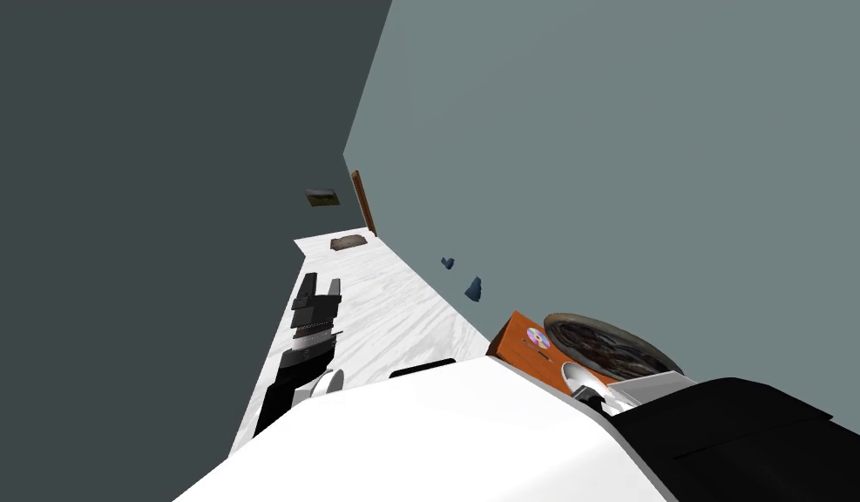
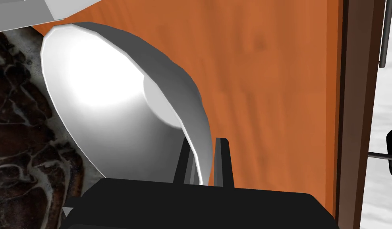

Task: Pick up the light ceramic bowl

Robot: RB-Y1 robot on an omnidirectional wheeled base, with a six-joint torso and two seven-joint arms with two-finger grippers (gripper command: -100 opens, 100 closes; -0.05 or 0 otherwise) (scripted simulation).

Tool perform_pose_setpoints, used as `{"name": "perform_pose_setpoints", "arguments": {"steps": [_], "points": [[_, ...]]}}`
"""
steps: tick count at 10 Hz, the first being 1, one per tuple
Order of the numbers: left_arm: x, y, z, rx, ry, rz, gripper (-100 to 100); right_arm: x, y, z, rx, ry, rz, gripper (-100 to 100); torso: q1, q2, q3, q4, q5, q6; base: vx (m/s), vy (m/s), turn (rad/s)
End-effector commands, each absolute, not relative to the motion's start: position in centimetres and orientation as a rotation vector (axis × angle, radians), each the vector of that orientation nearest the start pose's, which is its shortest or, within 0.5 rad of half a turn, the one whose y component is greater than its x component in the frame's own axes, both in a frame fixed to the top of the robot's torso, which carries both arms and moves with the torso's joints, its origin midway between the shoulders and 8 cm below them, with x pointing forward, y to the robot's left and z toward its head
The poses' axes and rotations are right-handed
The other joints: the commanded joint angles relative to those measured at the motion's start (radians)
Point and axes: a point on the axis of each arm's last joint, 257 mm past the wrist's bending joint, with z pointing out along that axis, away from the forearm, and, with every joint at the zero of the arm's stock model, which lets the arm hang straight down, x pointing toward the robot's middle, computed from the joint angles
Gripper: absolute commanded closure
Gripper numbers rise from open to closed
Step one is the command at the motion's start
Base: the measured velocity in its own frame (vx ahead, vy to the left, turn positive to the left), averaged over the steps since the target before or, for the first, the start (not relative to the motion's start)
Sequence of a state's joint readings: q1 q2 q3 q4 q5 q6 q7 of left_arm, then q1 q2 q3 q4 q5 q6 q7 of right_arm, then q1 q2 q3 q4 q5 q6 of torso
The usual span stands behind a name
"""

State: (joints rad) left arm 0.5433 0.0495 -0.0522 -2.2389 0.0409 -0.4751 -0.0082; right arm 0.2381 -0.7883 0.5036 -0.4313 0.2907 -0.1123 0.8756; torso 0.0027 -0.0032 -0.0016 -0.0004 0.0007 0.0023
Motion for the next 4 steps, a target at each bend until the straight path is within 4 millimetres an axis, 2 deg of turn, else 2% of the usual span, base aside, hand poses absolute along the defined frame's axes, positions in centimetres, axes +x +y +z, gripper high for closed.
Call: {"name": "perform_pose_setpoints", "arguments": {"steps": [1,2,3,4], "points": [[35.38,26.94,-1.47,-0.740,0.706,-1.333,0,2.58,-67.32,-55.42,-0.382,2.871,-0.715,100,0.000,0.000,0.000,0.000,0.000,0.000,0.045,0.074,-0.059],[35.38,26.93,-1.47,-0.740,0.706,-1.333,0,1.93,-68.19,-54.56,-0.394,2.869,-0.713,100,0.002,-0.001,-0.001,0.000,0.000,0.000,0.069,0.105,-0.054],[35.38,26.93,-1.47,-0.740,0.706,-1.333,0,2.21,-67.94,-54.89,-0.389,2.872,-0.717,100,0.004,-0.003,-0.001,0.000,0.001,0.000,0.032,0.052,-0.025],[35.38,26.93,-1.47,-0.740,0.706,-1.333,0,2.15,-67.97,-54.84,-0.390,2.872,-0.714,0,0.002,-0.001,-0.001,0.000,0.001,-0.001,0.004,0.010,0.002]]}}
